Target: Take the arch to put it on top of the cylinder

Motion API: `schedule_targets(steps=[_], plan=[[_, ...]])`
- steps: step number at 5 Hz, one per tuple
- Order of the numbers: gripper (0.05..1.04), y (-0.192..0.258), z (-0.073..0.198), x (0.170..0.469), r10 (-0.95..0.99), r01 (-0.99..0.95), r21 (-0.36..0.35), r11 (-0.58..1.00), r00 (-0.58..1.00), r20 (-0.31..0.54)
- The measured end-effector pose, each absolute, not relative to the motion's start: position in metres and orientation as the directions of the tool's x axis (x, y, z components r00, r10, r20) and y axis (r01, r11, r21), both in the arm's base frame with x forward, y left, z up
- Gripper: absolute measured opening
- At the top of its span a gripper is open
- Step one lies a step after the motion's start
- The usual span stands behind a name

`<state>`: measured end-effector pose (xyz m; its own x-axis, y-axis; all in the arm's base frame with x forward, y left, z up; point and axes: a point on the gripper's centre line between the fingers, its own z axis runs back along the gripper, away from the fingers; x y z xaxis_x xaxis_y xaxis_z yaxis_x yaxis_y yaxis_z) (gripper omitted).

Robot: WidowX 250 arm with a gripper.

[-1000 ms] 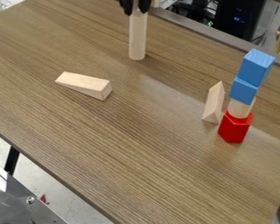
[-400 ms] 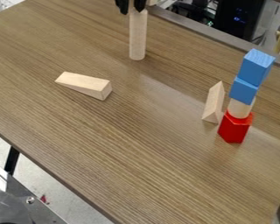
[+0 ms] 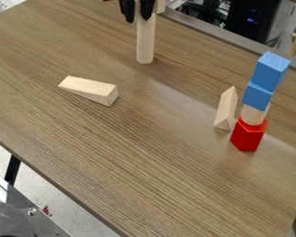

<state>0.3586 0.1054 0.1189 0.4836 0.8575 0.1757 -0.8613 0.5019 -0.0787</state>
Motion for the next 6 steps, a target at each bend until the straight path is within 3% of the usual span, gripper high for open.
schedule_targets(steps=[2,4,6], plan=[[0.364,0.1,0.118,0.359,0.855,-0.856,-0.097,0.508,0.487,0.178],[0.967,0.097,0.12,0.362,0.875,-0.862,-0.163,0.481,0.459,0.156],[0.999,0.096,0.13,0.359,0.875,-0.854,-0.193,0.483,0.461,0.148]])
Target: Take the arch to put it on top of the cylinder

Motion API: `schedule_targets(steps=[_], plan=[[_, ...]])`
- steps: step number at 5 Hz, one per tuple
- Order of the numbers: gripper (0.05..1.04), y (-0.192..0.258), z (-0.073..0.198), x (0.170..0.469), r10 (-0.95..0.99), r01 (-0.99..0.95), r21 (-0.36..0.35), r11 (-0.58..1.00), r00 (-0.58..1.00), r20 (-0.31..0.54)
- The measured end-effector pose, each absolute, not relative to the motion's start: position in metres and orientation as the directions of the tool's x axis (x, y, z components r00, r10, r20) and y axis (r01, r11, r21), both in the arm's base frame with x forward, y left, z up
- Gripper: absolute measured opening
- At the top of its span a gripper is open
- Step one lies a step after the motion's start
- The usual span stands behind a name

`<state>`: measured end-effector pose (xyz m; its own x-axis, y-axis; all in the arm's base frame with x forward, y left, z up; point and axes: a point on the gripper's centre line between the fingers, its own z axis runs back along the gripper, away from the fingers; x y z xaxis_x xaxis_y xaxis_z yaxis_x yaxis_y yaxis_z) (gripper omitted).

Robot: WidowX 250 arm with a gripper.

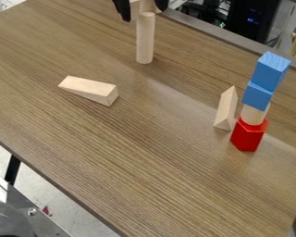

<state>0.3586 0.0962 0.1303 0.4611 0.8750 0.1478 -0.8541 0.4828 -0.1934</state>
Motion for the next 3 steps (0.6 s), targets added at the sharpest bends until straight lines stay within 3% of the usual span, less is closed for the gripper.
schedule_targets(steps=[1,2,3], plan=[[1.0,0.1,0.153,0.348,0.879,-0.846,-0.238,0.477,0.461,0.123],[0.999,0.105,0.186,0.332,0.863,-0.8,-0.328,0.503,0.485,0.142],[0.999,0.102,0.206,0.312,0.833,-0.755,-0.354,0.551,0.518,0.194]])
